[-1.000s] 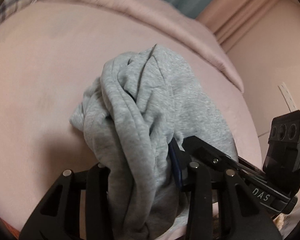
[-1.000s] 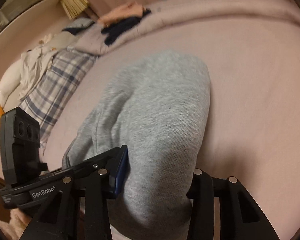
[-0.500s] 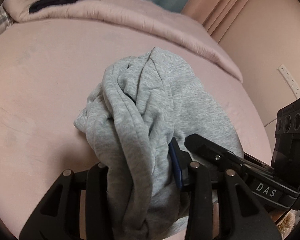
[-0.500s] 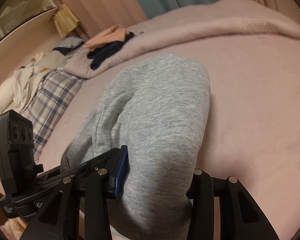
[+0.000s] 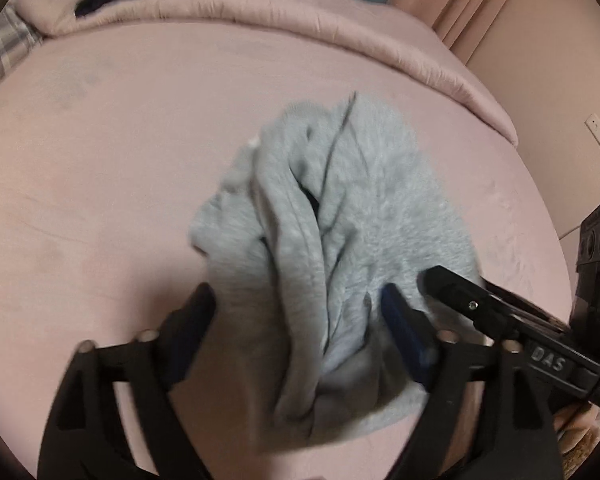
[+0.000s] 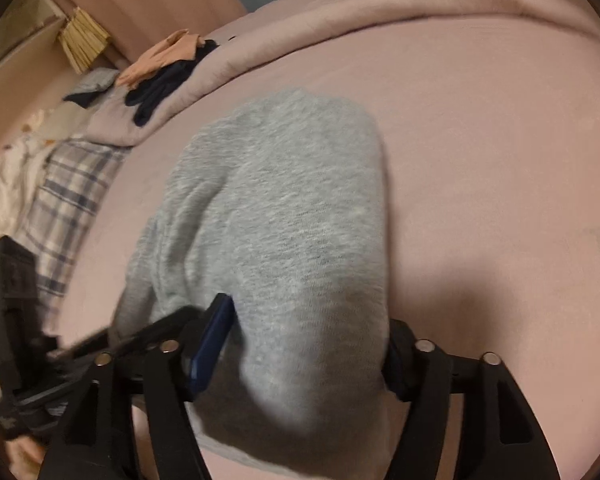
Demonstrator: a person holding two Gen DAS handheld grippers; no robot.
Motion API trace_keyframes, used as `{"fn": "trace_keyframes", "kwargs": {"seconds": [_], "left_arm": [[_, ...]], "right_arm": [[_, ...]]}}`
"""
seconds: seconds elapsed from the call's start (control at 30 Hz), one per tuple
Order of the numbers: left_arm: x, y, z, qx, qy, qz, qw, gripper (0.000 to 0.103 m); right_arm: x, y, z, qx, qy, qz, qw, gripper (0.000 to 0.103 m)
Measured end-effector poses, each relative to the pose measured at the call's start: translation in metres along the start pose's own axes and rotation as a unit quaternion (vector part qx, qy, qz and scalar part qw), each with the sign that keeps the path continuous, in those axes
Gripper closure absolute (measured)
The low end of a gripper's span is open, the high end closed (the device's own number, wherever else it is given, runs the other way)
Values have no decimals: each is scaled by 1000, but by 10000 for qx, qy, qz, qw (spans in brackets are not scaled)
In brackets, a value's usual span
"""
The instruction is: Fold small clothes
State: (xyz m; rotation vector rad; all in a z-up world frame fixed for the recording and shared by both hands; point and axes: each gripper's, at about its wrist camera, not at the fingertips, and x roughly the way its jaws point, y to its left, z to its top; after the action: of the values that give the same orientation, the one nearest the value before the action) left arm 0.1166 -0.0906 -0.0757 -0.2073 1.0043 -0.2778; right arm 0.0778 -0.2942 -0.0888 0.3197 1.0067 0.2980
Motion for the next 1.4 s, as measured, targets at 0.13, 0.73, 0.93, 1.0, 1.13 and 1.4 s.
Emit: {"fn": "trace_keyframes", "kwargs": {"seconds": [0.13, 0.73, 0.93, 1.0, 1.13, 1.4], "left_arm": [[-40, 4, 2, 149, -394, 72, 9991, 1], [-83, -5, -34, 26, -577, -23, 9983, 1], [-85, -8, -38, 72, -641, -13, 9979, 1], [-85, -7, -39, 53, -643, -34, 9979, 1], [-87, -5, -40, 35, -674, -13, 9977, 1], [-91, -5, -40, 36, -744, -9, 9972, 1]], "right_arm": [[-32, 12, 1, -278, -386, -586, 9971, 15], [-108, 47, -23, -471, -1454, -1097, 9821, 6], [-108, 49, -29, -518, -1398, -1118, 9825, 6], [-109, 49, -30, -504, -1411, -1133, 9822, 6], [-110, 50, -31, -506, -1423, -1165, 9816, 6], [-109, 50, -32, -482, -1392, -1234, 9814, 6]]}}
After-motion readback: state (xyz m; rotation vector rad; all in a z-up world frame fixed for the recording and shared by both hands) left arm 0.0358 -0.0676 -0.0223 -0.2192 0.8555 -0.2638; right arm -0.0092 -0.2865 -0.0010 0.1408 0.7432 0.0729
